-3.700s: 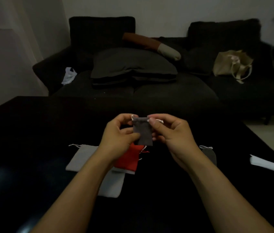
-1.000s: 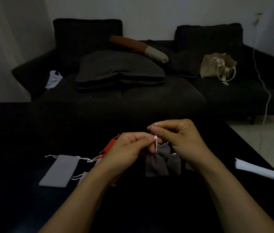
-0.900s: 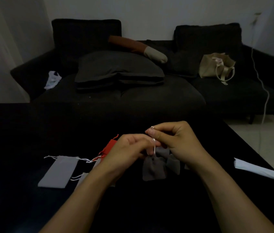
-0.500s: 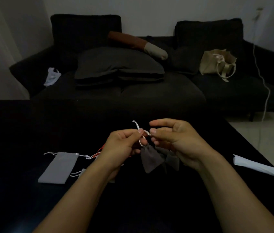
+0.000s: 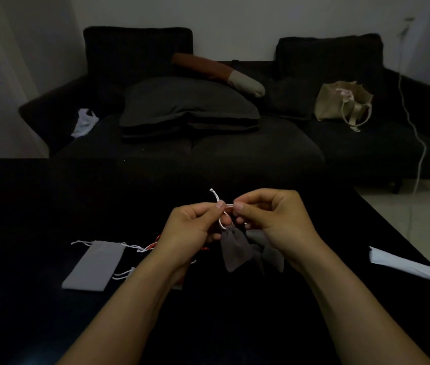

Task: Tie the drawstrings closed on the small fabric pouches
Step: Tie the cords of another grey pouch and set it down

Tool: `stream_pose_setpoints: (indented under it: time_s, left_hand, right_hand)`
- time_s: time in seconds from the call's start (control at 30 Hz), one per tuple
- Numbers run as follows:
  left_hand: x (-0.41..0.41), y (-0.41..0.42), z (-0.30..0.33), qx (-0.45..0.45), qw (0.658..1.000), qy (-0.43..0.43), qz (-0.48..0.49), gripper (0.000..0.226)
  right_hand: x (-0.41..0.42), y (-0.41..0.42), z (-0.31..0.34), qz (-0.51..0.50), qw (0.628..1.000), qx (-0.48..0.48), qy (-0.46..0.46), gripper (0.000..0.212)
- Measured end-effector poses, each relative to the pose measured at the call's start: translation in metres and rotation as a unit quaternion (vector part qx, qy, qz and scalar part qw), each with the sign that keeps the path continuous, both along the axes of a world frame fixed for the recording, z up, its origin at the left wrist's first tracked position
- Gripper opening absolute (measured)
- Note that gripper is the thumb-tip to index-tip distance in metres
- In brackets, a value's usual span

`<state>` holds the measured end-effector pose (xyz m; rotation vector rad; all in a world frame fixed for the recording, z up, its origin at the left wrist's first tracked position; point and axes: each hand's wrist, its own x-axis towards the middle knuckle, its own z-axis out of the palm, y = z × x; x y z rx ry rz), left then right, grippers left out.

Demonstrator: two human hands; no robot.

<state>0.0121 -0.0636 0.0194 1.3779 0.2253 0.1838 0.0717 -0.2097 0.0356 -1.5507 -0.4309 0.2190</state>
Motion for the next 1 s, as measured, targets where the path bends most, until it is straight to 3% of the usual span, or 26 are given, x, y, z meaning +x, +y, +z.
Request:
stream_pose_setpoints:
  time_s: [0.13, 0.23, 0.37, 0.67, 0.87, 1.0]
  left_hand:
    - [0.001, 0.008, 0.000, -0.042, 0.999, -0.002, 0.014, 0.017]
    - [0.000, 0.012, -0.002, -0.032, 0.999, -0.007, -0.010, 0.028]
    - [-0.001, 0.015, -0.002, -0.016, 0.999, -0.028, -0.022, 0.031]
    - [-0.005, 0.024, 0.010, 0.143, 0.986, -0.081, -0.018, 0.013]
    - [-0.010, 0.017, 0.009, 0.308, 0.936, -0.162, 0.055, 0.023]
    - [-0.009, 0.011, 0.006, 0.278, 0.932, -0.210, 0.097, 0.022]
  right_hand:
    - [-0.003, 0.001, -0.001, 0.043, 0.999, -0.019, -0.017, 0.005]
    - [-0.003, 0.001, -0.003, 0.028, 0.998, -0.050, -0.038, 0.010]
    - [-0.003, 0.000, -0.004, 0.052, 0.999, -0.004, 0.005, 0.016]
    - [-0.003, 0.000, -0.002, 0.067, 0.997, 0.014, 0.021, 0.028]
    - [0.000, -0.001, -0.004, 0.106, 0.993, -0.015, 0.058, 0.025]
    - [0.000, 0.000, -0.004, 0.138, 0.984, -0.009, 0.111, 0.022]
